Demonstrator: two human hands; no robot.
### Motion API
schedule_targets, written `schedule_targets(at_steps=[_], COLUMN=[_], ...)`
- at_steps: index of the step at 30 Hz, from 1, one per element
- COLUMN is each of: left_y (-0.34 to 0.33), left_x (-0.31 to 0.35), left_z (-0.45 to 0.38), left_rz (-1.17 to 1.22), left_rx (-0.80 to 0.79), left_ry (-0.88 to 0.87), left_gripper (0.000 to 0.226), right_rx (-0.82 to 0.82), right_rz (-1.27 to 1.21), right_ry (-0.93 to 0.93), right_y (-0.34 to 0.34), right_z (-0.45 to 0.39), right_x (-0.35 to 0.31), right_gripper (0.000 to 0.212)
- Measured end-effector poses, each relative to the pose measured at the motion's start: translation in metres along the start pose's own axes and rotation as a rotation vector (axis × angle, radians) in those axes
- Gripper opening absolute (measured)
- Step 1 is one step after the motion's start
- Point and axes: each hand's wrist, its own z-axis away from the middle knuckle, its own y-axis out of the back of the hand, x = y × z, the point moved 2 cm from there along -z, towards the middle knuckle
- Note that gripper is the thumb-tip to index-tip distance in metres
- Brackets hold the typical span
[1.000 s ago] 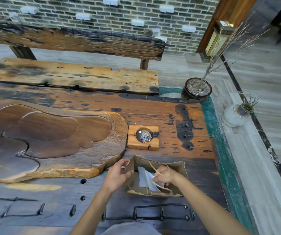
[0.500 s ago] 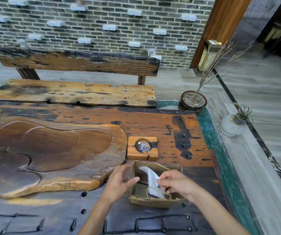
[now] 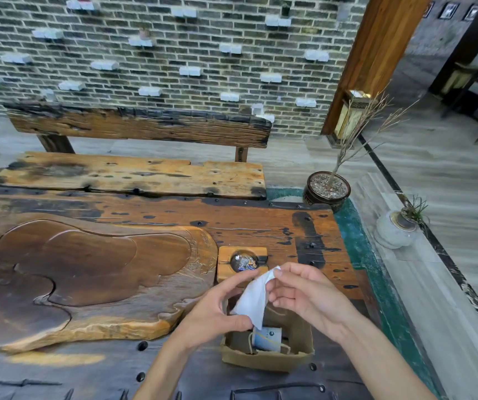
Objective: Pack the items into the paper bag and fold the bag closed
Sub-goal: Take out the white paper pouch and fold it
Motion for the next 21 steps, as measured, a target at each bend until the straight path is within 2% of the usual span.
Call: schedule_targets(at_steps=[3,5,7,11,15,21], left_y=[-0.004,-0.005,-0.007,-0.012,-0.014,-0.012], left_x=[0.015,0.02,0.021,0.025,0.022,0.016], left_z=[-0.001,-0.001,-0.002,-0.008,-0.009,-0.009], left_rz=[0.059,0.116,0.162,0.192,0.254,0.319], left_rx=[-0.036,-0.027,0.024,0.26,0.372,0.389], left_ry=[-0.053,-0.045,-0.025,0.018,0.047,0.107], left_gripper=[0.092,0.088,0.073,0.03,0.019,0.016], right_rx=[0.017,0.034,0.046,0.074,0.09,0.093], right_rz=[-0.102,-0.151,-0.182,-0.228,-0.282,-0.334], right_ry=[0.042,0.065,0.08,0.088,0.083,0.091], right_y=[-0.013,-0.021,-0.027,-0.035,-0.038,-0.034], right_z=[0.003,0.004,0.005,0.005,0.006,0.01], right_x=[-0.01,-0.016,-0.02,-0.024,-0.023,-0.025], right_gripper=[0.009,0.008,0.009,0.009,0.008,0.035])
